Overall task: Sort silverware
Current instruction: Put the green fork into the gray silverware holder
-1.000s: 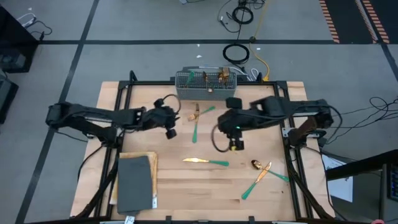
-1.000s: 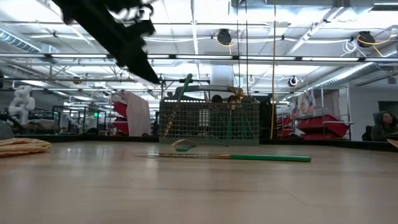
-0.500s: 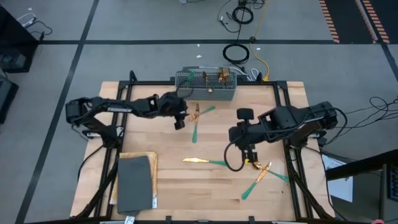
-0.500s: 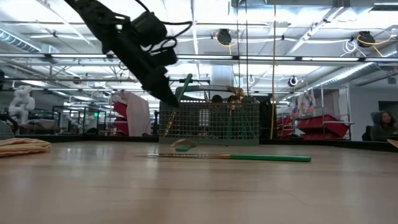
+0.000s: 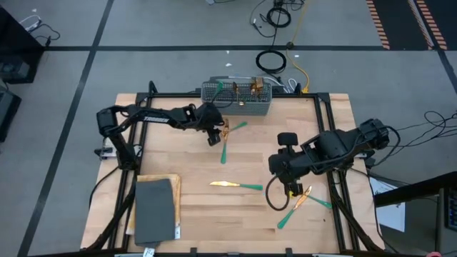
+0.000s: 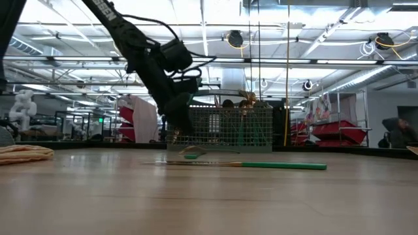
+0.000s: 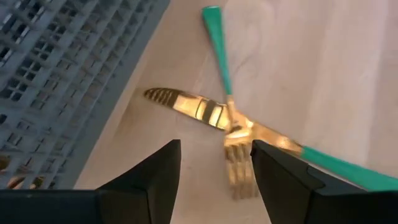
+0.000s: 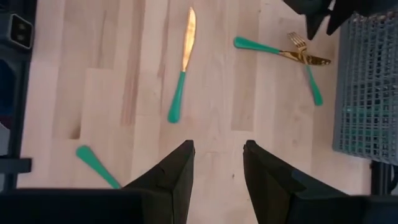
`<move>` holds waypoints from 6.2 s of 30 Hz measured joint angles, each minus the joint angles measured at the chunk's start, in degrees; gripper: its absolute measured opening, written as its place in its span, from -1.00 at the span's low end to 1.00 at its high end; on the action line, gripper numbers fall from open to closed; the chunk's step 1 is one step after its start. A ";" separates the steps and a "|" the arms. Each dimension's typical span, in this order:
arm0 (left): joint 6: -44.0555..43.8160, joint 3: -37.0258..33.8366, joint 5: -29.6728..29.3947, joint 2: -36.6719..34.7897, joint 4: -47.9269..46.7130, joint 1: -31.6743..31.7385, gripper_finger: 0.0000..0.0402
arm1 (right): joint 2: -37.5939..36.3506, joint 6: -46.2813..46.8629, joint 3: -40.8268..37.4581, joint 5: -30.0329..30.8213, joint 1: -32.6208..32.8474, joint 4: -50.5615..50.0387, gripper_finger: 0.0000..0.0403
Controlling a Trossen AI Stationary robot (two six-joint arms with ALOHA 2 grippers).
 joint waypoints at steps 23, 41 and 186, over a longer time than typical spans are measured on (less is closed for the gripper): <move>-1.91 0.10 10.05 8.44 5.05 0.38 -0.02 | 0.00 3.76 0.00 2.90 4.99 0.06 -0.37; -9.24 -0.12 13.86 2.75 3.18 -1.43 -0.96 | 0.00 6.86 -0.02 6.09 5.07 -0.06 -0.37; 6.19 19.59 -13.07 -27.37 -35.51 -45.50 -0.06 | -6.61 -34.89 -84.92 7.51 -46.23 175.51 -1.00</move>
